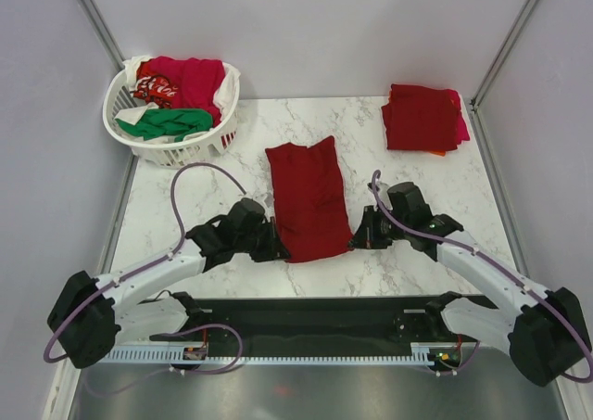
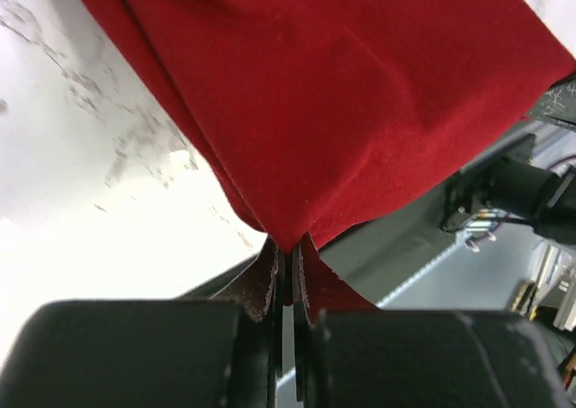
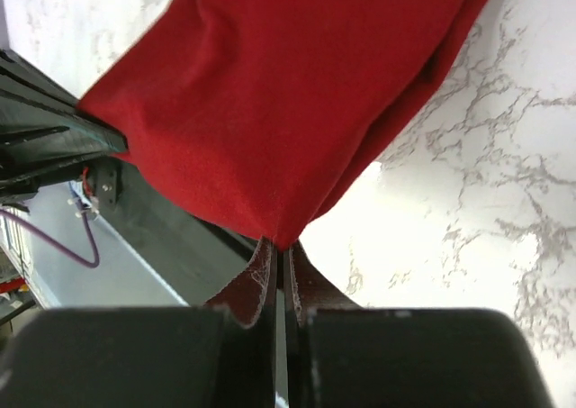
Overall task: Fold and stack the t-shirts
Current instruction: Fold the tshirt
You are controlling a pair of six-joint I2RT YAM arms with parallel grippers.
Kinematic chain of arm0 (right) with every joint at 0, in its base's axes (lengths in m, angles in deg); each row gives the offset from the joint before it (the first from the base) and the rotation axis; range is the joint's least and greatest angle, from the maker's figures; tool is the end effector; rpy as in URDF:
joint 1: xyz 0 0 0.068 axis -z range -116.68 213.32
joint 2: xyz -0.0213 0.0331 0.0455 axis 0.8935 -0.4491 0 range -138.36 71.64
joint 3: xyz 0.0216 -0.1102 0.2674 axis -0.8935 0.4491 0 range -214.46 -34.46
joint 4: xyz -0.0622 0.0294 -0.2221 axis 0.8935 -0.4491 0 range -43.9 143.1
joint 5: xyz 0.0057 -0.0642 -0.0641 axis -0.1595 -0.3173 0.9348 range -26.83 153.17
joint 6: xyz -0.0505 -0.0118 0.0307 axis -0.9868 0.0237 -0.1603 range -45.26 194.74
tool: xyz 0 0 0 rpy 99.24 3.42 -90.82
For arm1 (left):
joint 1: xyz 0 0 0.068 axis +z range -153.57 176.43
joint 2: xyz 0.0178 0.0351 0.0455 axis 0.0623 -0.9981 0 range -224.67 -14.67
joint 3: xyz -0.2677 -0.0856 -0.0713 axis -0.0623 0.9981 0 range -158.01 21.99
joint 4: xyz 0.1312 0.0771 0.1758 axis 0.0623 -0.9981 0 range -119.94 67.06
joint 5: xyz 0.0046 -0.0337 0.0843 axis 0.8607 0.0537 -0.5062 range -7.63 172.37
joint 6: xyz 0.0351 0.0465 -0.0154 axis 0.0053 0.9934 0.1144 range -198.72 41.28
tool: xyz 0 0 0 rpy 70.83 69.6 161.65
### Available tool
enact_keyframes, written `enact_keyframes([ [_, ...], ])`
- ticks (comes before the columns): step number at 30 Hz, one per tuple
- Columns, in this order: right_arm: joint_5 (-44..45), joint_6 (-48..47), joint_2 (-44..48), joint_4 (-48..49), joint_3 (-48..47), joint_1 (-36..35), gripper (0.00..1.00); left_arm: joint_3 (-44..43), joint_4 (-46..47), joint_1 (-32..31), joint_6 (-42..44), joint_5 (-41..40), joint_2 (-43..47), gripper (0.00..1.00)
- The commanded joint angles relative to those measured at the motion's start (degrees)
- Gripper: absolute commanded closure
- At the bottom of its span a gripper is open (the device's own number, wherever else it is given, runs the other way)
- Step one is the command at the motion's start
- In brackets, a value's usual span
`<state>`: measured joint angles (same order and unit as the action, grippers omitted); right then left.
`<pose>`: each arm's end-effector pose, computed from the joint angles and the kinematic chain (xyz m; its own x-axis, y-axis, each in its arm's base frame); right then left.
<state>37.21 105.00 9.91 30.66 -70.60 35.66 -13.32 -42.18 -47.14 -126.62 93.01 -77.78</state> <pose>0.1518 0.1016 0.2385 -0.9098 0.0348 -0.4136 -0.2525 0.7444 0.6181 0.1320 -0.1369 0.2318 -0.9257 -0.1259 -0.3566 0.1217 0.7937 -0.5960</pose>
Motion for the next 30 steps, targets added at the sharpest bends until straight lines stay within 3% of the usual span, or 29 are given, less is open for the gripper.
enact_keyframes([
  [1,2.0,0.7,3.9,-8.1,-5.9,-0.6,1.0,-4.3,-6.4,-2.0,-4.4,-2.6,4.9,0.98],
  [7,6.1,-0.8,5.7,-14.9,-13.7,-0.6,1.0,-13.2,-14.0,-2.7,-2.7,-3.7,6.2,0.98],
  [13,10.7,-4.1,-0.3,-17.0,-24.7,-0.7,1.0,-25.8,-22.3,-2.1,2.8,-8.0,0.2,0.98],
  [20,14.2,-7.3,-13.1,-16.8,-34.4,0.1,1.0,-38.5,-26.7,3.6,9.6,-7.9,-9.6,0.97],
  [30,13.2,-8.8,-27.6,-15.5,-45.9,3.8,1.0,-45.5,-26.7,13.1,15.0,-2.5,-22.3,0.97],
])
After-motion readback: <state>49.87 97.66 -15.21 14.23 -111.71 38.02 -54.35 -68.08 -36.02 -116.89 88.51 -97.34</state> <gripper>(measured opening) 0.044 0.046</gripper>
